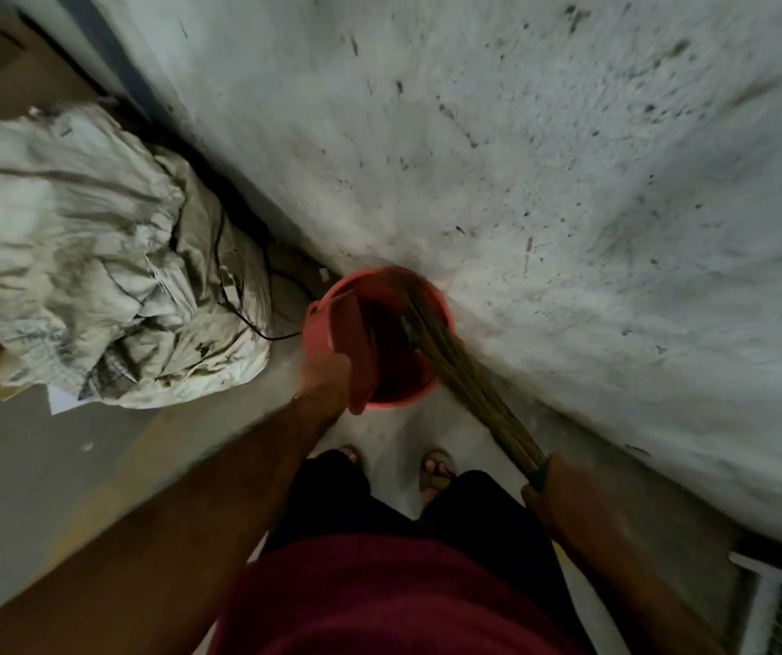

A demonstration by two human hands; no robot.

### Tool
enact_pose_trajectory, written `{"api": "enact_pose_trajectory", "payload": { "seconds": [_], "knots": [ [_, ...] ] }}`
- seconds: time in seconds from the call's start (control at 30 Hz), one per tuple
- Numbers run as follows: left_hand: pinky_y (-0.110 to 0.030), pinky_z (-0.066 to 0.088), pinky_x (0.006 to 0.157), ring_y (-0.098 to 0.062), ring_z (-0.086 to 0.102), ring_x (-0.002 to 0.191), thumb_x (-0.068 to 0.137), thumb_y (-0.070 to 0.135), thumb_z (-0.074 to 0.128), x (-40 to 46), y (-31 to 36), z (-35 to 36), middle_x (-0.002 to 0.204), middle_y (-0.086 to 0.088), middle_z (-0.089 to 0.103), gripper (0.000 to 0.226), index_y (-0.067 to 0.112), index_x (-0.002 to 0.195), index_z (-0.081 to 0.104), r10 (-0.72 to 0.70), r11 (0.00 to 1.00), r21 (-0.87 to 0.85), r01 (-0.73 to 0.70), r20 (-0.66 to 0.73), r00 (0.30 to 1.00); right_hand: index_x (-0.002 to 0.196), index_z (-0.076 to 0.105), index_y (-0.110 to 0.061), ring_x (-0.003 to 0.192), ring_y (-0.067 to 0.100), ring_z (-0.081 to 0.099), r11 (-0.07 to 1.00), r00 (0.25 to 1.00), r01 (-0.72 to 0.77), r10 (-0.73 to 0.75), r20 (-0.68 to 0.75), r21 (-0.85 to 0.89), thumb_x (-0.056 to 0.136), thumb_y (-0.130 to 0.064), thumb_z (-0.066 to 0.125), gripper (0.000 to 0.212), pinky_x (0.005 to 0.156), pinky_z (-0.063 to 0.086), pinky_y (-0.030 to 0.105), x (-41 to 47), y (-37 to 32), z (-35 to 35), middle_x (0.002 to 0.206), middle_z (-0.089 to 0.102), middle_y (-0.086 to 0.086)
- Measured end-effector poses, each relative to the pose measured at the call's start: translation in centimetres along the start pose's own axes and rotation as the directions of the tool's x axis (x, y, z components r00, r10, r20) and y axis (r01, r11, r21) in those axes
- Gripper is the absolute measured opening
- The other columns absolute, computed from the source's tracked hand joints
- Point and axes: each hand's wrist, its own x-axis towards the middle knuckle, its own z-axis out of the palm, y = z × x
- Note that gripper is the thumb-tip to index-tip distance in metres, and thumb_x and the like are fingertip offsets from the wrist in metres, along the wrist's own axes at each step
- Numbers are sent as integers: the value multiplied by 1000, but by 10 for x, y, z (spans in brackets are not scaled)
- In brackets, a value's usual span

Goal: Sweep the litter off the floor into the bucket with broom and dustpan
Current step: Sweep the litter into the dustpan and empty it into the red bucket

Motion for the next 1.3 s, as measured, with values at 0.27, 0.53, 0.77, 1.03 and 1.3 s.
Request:
{"api": "enact_pose_trajectory", "payload": {
  "seconds": [0.27, 0.53, 0.77, 1.03, 1.3],
  "knots": [
    [-39, 52, 86, -26, 62, 113, 88, 29, 49, -73, -38, -31, 130, -3, 60, 40, 27, 128, 55, -95, 995, -25, 97, 74, 993, 96, 52, -20, 71, 10, 53, 999, 999, 40, -40, -21, 25, 91, -49, 54, 30, 61, 43, 25, -45, 7, -22, 81, 52, -7],
    [-38, 48, 92, -28, 57, 118, 89, 37, 41, -144, -49, -27, 136, -7, 54, 44, 29, 131, 52, -255, 912, -316, 260, 58, 965, 79, 42, -29, 65, 4, 50, 965, 967, 254, -253, -19, 74, 90, -44, 57, 24, 56, 39, 23, -48, 4, -55, 75, 48, -11],
    [-40, 46, 91, -32, 58, 115, 96, 38, 47, -205, 5, -11, 128, -10, 58, 39, 17, 129, 48, -580, 694, -541, 476, -27, 814, 92, 47, -31, 66, 7, 52, 868, 868, 494, -491, -78, 38, 88, -52, 58, 24, 54, 40, 25, -35, 17, -89, 80, 55, -7],
    [-36, 46, 77, -33, 64, 102, 95, 43, 50, -315, 59, 33, 111, -12, 66, 37, 13, 117, 49, -858, 378, -674, 635, 3, 514, 100, 43, -29, 79, 21, 65, 698, 699, 715, -715, 19, -41, 87, -56, 60, 35, 63, 50, 34, -23, 17, -105, 88, 64, -1],
    [-36, 47, 76, -33, 64, 101, 94, 58, 45, -464, 80, 84, 108, -14, 67, 52, 11, 111, 55, -967, -53, -824, 564, 183, 176, 108, 54, -25, 102, 29, 65, 498, 500, 864, -828, 252, -78, 86, -63, 56, 44, 82, 50, 35, -58, -41, -73, 108, 67, 7]
  ]
}}
